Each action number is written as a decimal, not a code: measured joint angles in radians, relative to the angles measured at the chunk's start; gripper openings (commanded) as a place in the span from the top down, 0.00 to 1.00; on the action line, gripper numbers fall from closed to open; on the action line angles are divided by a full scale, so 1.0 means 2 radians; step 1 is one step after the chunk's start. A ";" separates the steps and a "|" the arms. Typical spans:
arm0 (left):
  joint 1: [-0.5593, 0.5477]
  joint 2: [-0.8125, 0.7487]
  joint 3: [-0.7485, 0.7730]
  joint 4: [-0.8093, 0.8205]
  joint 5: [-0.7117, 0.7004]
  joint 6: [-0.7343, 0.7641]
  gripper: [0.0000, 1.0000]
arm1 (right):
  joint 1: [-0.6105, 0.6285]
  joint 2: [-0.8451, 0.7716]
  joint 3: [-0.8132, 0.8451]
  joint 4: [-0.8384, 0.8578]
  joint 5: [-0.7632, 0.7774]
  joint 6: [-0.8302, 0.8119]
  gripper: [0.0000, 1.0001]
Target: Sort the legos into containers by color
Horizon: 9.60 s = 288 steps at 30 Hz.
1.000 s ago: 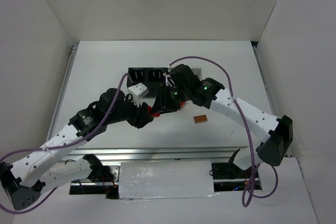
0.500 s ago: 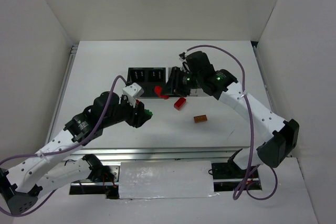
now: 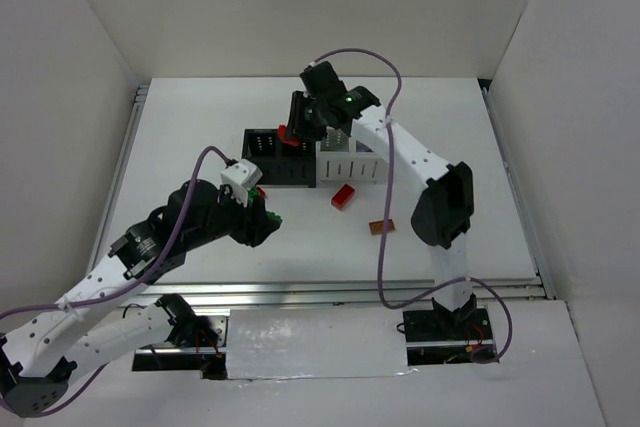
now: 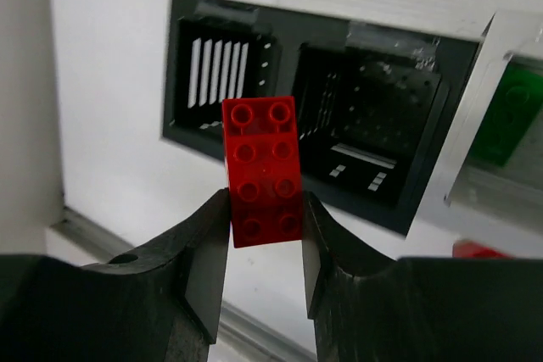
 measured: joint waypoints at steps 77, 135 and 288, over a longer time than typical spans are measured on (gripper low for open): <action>0.034 0.628 0.533 -0.019 -0.133 -0.026 0.01 | -0.239 -0.577 -0.421 -0.121 -0.088 -0.031 0.00; -0.051 0.615 0.260 0.199 -0.141 0.064 0.28 | -0.239 -0.597 -0.394 -0.118 -0.080 -0.009 0.00; 0.287 0.228 0.329 -0.237 -0.242 -0.211 0.01 | -0.036 -0.277 -0.359 0.311 -0.136 -0.020 1.00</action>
